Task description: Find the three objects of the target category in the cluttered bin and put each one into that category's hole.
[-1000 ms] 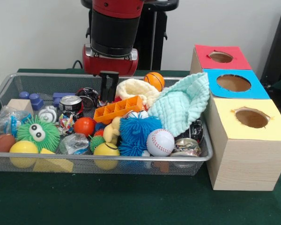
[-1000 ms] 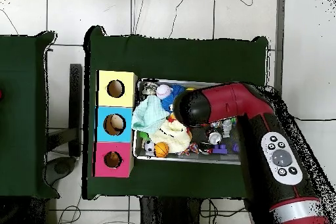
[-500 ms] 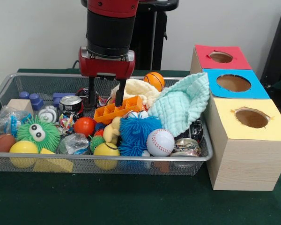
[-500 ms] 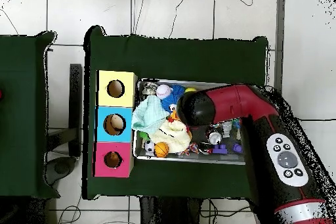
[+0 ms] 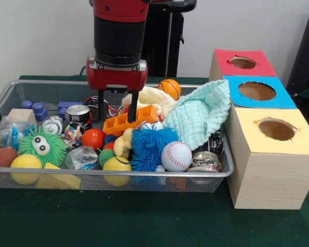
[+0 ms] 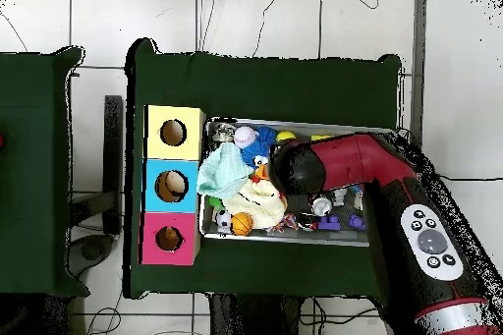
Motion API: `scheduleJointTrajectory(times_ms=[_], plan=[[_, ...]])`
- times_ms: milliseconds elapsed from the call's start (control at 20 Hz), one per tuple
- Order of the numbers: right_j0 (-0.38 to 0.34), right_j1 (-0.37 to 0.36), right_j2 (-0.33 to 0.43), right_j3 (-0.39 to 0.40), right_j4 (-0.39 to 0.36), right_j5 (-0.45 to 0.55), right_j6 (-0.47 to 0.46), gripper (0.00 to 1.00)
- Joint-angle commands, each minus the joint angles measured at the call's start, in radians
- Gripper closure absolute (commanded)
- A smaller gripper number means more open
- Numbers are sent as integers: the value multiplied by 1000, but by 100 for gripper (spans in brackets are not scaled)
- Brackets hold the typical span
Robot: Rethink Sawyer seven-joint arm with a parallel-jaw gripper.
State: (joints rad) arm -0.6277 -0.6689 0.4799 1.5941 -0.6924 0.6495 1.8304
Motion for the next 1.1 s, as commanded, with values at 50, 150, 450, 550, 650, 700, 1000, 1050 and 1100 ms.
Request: scheduleJointTrajectory(times_ms=[50, 150, 450, 550, 650, 700, 1000, 1050, 1100], plan=[[-15, 99, 19, 95, -80, -177, -52, 0], [-8, 119, 1, 100, -90, -213, -27, 0], [45, 149, -84, 92, -126, -250, 25, 0], [56, 149, -104, 91, -128, -237, 21, 0], [65, 143, -127, 94, -127, -214, 16, 0], [67, 141, -138, 98, -129, -210, 18, 0], [67, 131, -173, 89, -127, -212, 4, 0], [65, 123, -173, 88, -123, -202, -7, 0], [61, 117, -172, 84, -121, -193, -20, 0]])
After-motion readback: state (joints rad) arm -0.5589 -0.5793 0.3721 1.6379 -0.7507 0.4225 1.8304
